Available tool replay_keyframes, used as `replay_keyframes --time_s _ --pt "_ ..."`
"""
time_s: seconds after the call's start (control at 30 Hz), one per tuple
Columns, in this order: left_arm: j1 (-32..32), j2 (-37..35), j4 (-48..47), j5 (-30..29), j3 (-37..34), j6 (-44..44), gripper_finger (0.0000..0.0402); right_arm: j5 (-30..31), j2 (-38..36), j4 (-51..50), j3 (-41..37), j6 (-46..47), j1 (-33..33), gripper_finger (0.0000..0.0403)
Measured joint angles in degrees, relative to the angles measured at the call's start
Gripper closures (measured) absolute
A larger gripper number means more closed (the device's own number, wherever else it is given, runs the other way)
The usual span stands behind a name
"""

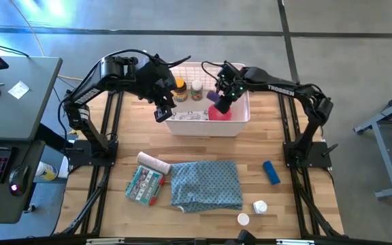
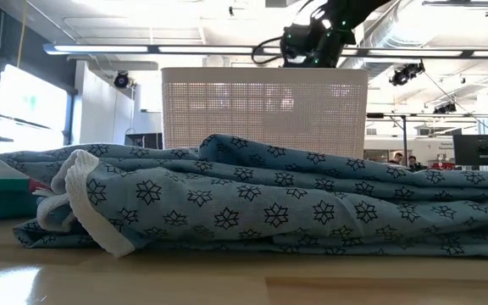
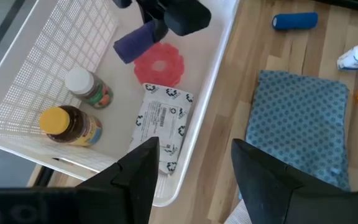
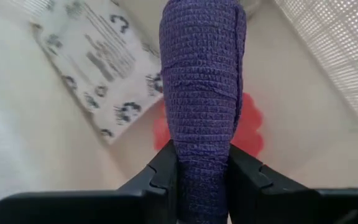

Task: Pick & place medical supplies in basket/bin
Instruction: Put the purple bandage into the white bin, then put the blue bandage into the white bin

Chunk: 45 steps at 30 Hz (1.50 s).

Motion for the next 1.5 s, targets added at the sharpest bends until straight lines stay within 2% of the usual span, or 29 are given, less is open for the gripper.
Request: replay_keyframes --time_s 0.4,0.73,0.97,1.23,1.5 --pt "0.0 0.0 -0.44 0.0 0.0 -0.2 0.0167 1.49 7.24 -2.22 0.0 -9.56 3.33 0.0317" --pt "0.0 0.0 -0.37 0.0 0.0 -0.48 0.0167 5.04 8.56 -3.05 0.0 -15.89 4.62 0.0258" --pt "0.0 -0.02 -0.34 0.0 0.0 -0.49 0.0167 6.78 8.54 -3.91 0.0 -15.2 4.63 0.0219" --pt "0.0 -0.02 -0.33 -0.1 0.0 -0.48 0.0167 11.66 6.58 -4.02 0.0 -13.34 4.63 0.0186" --pt "0.0 -0.02 -0.32 -0.18 0.0 -0.39 0.0167 15.89 -2.19 -2.64 0.0 -6.73 4.46 0.0182"
